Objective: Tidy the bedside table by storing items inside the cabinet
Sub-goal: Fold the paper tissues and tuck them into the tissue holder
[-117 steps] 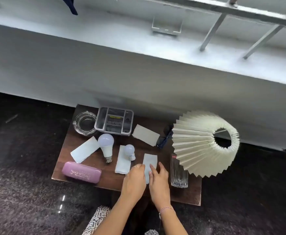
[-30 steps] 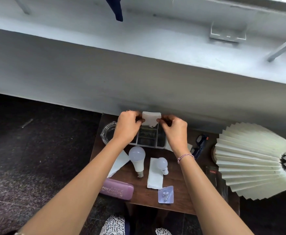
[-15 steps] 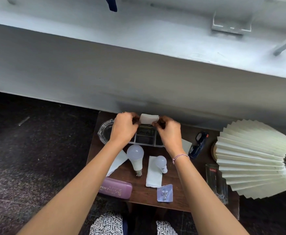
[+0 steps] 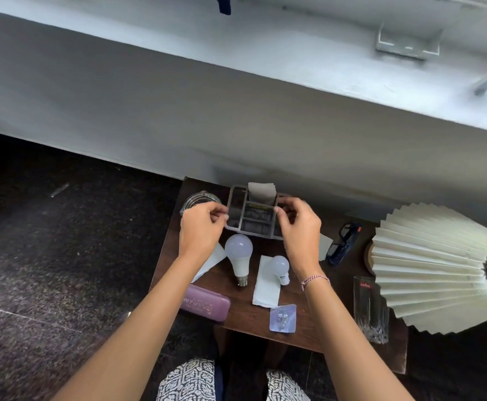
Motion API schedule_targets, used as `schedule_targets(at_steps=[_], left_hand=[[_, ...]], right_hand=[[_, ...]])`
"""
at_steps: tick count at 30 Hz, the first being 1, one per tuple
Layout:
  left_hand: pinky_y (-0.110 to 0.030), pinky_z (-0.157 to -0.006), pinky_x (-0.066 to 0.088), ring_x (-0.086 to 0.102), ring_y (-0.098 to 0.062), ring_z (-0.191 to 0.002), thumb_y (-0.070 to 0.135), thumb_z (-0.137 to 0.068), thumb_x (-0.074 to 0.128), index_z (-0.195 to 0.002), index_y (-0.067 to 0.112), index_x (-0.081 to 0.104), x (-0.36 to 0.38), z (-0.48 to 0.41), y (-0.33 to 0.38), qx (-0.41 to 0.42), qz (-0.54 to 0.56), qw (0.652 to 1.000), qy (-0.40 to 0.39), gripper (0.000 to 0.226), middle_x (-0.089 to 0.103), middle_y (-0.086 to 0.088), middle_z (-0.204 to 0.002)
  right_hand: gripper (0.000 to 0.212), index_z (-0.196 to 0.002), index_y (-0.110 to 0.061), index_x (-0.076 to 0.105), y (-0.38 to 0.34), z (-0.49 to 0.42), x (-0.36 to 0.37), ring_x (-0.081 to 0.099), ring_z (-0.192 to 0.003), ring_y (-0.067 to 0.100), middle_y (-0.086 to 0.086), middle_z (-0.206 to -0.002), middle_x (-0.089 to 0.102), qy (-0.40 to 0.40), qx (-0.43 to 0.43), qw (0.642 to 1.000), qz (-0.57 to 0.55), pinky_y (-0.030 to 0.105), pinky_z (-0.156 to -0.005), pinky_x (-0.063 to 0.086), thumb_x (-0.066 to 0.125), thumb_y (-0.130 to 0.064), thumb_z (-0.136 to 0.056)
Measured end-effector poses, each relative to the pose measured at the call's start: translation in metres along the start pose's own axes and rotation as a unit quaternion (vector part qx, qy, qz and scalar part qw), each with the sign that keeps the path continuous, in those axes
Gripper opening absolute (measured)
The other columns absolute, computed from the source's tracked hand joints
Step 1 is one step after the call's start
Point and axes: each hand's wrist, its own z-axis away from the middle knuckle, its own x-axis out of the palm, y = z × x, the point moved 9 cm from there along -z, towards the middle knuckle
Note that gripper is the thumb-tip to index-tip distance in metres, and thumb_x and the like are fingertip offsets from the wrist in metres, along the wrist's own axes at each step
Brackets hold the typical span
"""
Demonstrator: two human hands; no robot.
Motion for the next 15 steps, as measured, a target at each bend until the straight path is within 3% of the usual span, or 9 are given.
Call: schedule_targets(at_steps=[7,12,15], left_hand=[[-0.030,-0.071,0.055,0.064,-0.010,-0.074,0.016,-0.083,0.067,-0.092,0.016,0.073,-0.010,0.036,-0.056,-0.084,-0.040,0.996,0.008,0.011,0.071,0.002,-0.083],[-0.033,-0.075,0.055,0.064,-0.016,-0.084,0.014,-0.086,0.064,-0.095,0.014,0.070,-0.010,0.047,-0.094,-0.126,-0.089,0.988,-0.004,0.011,0.070,-0.002,-0.091],[-0.036,-0.079,0.054,0.064,-0.019,-0.091,0.015,-0.086,0.065,-0.100,0.013,0.069,-0.010,0.046,-0.112,-0.140,-0.120,0.983,-0.013,0.016,0.069,-0.004,-0.098]], right_hand=[[0.013,-0.096,-0.008,0.068,-0.033,0.060,0.037,0.059,-0.083,0.009,0.000,-0.091,0.062,-0.030,-0.063,0.997,-0.024,0.020,-0.076,0.046,0.056,-0.008,-0.092],[0.023,-0.111,-0.010,0.065,-0.020,0.096,0.103,0.060,-0.094,0.018,0.005,-0.103,0.063,-0.181,-0.016,0.983,0.000,0.021,-0.082,0.044,0.048,-0.011,-0.095],[0.031,-0.124,-0.009,0.058,-0.008,0.108,0.134,0.056,-0.112,0.020,0.007,-0.123,0.059,-0.259,0.014,0.965,0.047,0.023,-0.095,0.040,0.043,-0.011,-0.097]])
